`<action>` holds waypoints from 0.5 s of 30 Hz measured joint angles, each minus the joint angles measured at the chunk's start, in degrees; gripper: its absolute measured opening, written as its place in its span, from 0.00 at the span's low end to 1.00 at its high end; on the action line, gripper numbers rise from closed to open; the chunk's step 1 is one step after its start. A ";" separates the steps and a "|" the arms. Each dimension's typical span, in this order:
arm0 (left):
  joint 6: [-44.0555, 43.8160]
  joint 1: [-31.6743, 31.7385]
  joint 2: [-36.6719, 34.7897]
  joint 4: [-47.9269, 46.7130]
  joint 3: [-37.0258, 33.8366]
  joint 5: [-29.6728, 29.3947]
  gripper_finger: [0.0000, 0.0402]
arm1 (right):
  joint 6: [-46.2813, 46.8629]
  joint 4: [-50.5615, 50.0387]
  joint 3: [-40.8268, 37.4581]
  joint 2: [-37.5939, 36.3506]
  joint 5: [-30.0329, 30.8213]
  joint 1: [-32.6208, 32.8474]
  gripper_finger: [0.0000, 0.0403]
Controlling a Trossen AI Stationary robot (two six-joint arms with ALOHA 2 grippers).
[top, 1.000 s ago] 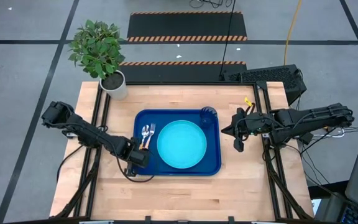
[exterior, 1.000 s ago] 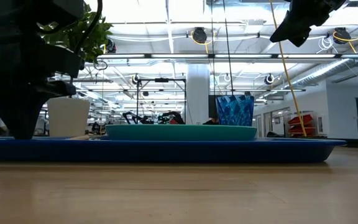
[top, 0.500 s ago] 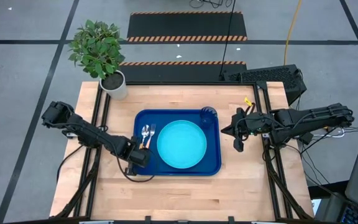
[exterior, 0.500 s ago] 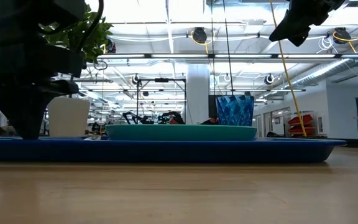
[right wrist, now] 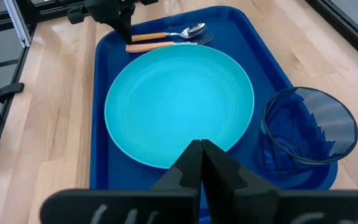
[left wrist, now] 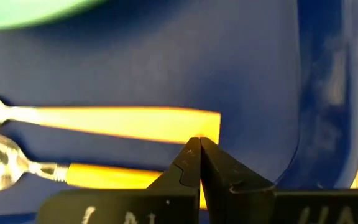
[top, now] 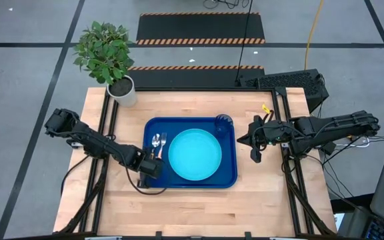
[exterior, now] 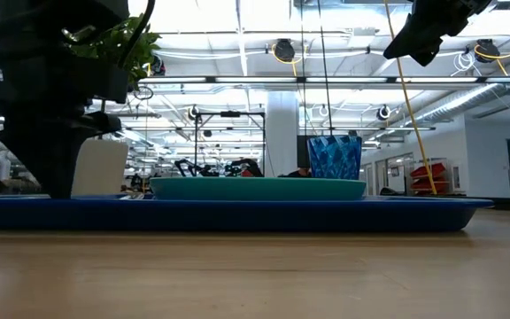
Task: Pick and place plate/cup/fork/spoon on tray
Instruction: Adjust the yellow fork on the blue serving tray
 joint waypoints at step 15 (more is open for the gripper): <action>0.39 0.24 -0.39 -8.57 0.00 -3.07 0.01 | -0.03 0.08 0.00 0.00 -0.02 0.00 0.00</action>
